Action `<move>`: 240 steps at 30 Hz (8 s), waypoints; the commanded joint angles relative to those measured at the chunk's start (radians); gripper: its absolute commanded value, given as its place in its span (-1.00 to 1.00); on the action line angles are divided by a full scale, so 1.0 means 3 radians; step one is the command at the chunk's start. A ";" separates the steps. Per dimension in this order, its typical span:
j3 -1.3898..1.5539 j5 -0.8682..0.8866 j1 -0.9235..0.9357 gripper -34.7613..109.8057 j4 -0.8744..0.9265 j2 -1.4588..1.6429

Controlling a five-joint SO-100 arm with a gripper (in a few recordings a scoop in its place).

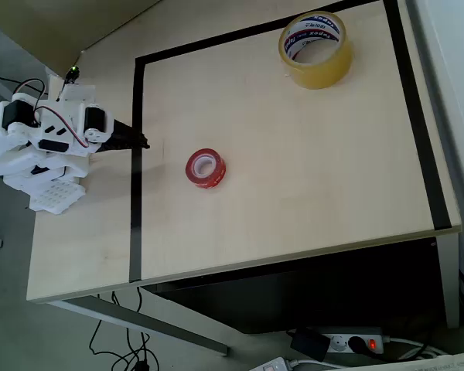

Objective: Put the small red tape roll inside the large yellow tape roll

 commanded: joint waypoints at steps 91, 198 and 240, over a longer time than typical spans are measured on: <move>-0.4167 -0.1069 0.0619 -0.52 -0.0905 -0.6274; -0.6417 -0.0179 0.0690 -0.52 0.1411 -0.4495; 0.0205 0.0348 0.0281 -0.52 0.0337 0.0000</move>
